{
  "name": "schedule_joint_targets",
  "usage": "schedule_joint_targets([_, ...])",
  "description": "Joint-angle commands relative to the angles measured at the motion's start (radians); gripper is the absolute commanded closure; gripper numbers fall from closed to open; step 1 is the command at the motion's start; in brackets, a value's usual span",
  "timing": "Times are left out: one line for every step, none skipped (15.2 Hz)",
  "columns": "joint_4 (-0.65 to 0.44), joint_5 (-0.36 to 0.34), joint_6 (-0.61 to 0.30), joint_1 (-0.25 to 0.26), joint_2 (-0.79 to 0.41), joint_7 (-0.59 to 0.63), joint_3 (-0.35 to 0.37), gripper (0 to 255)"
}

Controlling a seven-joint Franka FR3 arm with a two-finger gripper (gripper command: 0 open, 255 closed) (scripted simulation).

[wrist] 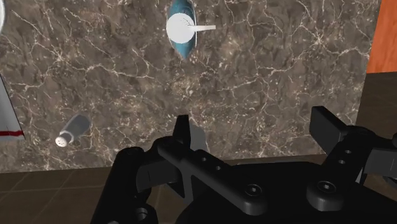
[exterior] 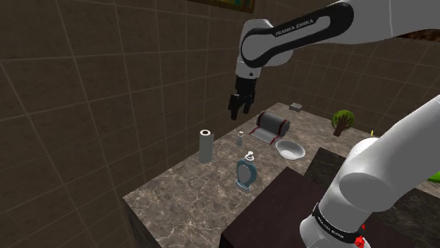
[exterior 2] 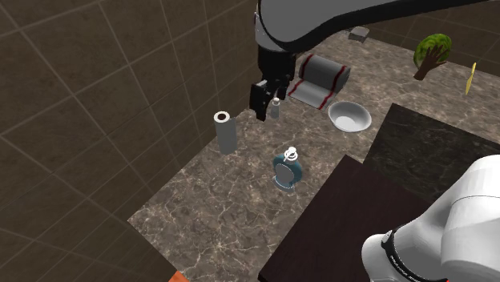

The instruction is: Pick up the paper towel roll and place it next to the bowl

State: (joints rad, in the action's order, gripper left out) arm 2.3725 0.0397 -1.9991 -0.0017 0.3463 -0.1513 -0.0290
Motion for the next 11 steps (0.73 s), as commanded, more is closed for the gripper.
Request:
schedule_joint_targets([-0.024,0.0,-0.059,0.0,-0.081,-0.008,-0.003,0])
schedule_joint_targets([-0.041,0.0,-0.082,0.0,-0.119,-0.012,-0.004,0])
schedule_joint_targets([-0.058,0.001,-0.105,-0.001,-0.158,-0.015,-0.005,0])
schedule_joint_targets([-0.077,0.001,-0.126,-0.001,-0.196,-0.019,-0.007,0])
schedule_joint_targets([-0.097,0.002,-0.146,-0.001,-0.235,-0.023,-0.008,0])
schedule_joint_targets([-0.118,0.002,-0.164,-0.002,-0.274,-0.027,-0.009,0])
schedule_joint_targets([-0.141,0.003,-0.181,-0.002,-0.313,-0.03,-0.01,0])
schedule_joint_targets([-0.165,0.004,-0.198,-0.003,-0.352,-0.034,-0.011,0])
schedule_joint_targets([-0.19,0.005,-0.212,-0.004,-0.39,-0.037,-0.012,0])
schedule_joint_targets([-0.216,0.006,-0.226,-0.005,-0.429,-0.041,-0.012,0])
schedule_joint_targets([-0.244,0.007,-0.238,-0.006,-0.468,-0.044,-0.012,0])
